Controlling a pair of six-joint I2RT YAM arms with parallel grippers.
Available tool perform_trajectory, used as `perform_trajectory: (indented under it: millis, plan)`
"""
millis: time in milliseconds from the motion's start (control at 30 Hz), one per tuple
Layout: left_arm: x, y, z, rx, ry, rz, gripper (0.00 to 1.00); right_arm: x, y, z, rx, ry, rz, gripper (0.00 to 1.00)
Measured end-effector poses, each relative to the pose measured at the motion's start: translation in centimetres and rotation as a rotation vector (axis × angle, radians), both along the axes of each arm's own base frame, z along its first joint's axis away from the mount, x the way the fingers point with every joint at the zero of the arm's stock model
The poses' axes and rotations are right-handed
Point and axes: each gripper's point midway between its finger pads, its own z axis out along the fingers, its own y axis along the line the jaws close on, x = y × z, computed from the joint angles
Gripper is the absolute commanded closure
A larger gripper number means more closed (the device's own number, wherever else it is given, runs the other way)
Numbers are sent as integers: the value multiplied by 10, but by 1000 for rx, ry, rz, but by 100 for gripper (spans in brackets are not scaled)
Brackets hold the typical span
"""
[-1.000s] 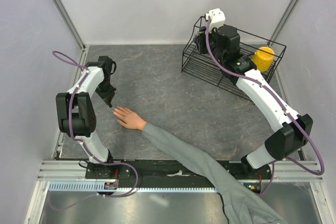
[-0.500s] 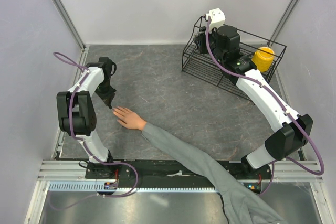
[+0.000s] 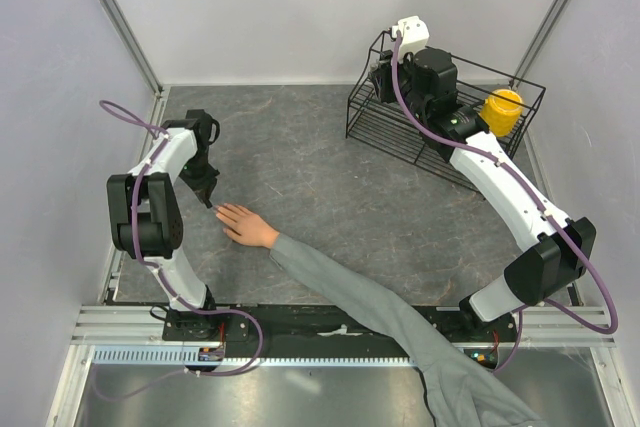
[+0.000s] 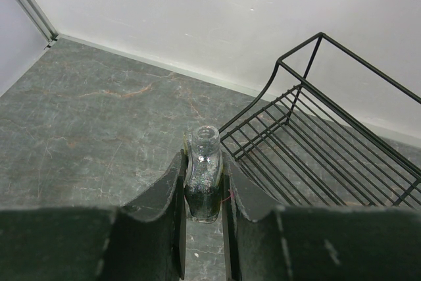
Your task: Paint the nails
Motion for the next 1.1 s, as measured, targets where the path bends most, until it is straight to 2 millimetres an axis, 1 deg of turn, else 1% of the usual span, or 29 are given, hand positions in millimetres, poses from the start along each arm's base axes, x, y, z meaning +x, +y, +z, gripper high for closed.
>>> perform_trajectory:
  millis: [533,900,1100]
  plan:
    - [2,1,-6,0,16,3,98,0,0,0,0,1,0,100]
    - [8,2,-1,4,-4,3,98,1,1,-2,-1,4,1,100]
    - [8,2,0,4,-4,4,98,1,1,-2,-2,4,0,100]
